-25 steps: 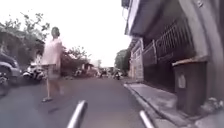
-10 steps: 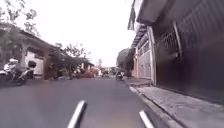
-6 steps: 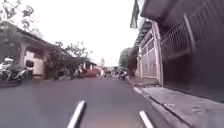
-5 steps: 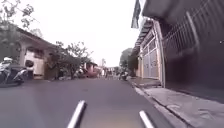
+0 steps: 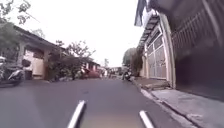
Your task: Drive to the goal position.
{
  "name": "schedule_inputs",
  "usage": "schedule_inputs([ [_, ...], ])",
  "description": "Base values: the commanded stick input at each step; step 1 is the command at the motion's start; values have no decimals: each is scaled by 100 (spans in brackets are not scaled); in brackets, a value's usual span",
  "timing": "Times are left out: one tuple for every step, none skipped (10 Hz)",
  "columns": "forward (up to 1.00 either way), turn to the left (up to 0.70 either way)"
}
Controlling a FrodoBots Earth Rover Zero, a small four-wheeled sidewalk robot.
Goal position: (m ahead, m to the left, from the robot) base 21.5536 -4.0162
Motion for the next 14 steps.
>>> schedule_inputs([
  [100,-4],
  [100,-10],
  [100,-16],
  [100,-22],
  [100,-29],
  [100,-35],
  [100,-40],
  [100,-25],
  [100,0],
  [100,0],
  [100,0],
  [100,0],
  [100,0],
  [100,0],
])
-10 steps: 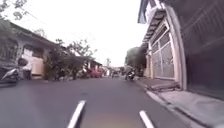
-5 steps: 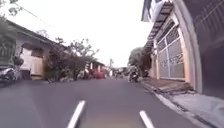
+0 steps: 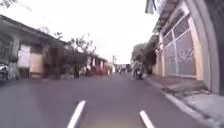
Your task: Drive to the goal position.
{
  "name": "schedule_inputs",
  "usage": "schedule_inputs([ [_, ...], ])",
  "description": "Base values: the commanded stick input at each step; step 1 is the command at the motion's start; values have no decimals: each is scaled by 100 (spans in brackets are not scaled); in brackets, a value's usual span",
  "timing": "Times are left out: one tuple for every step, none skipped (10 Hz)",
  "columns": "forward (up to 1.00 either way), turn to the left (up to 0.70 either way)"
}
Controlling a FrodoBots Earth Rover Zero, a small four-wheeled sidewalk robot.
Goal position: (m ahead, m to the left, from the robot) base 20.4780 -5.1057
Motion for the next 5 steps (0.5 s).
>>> schedule_inputs([
  [100,0],
  [100,0],
  [100,-16],
  [100,-40],
  [100,-40],
])
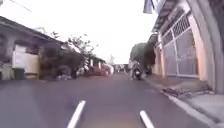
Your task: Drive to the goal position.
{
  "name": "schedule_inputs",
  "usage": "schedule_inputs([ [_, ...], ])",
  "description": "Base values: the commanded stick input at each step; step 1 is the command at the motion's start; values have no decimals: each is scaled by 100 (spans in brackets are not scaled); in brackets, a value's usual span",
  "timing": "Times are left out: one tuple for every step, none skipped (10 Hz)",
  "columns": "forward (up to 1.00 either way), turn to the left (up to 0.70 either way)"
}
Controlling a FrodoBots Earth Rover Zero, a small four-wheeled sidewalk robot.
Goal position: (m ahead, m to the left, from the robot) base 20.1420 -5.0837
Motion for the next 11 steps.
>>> schedule_inputs([
  [100,-40],
  [100,-40],
  [100,-40],
  [100,-40],
  [100,-40],
  [100,-40],
  [100,-40],
  [100,-40],
  [100,-35],
  [100,-18],
  [100,-1],
])
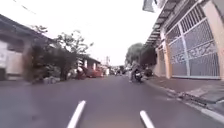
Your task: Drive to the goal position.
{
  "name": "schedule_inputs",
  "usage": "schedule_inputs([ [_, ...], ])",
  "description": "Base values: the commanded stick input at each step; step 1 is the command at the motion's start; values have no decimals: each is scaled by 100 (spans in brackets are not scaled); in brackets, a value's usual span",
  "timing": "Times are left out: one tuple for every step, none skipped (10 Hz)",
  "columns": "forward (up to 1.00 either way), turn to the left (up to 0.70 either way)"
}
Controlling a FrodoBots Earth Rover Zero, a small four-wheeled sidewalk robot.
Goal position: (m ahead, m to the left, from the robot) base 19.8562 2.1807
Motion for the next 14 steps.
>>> schedule_inputs([
  [100,0],
  [100,0],
  [100,0],
  [100,0],
  [100,0],
  [100,23],
  [100,40],
  [100,40],
  [100,40],
  [100,40],
  [100,40],
  [100,5],
  [100,-21],
  [100,-9],
])
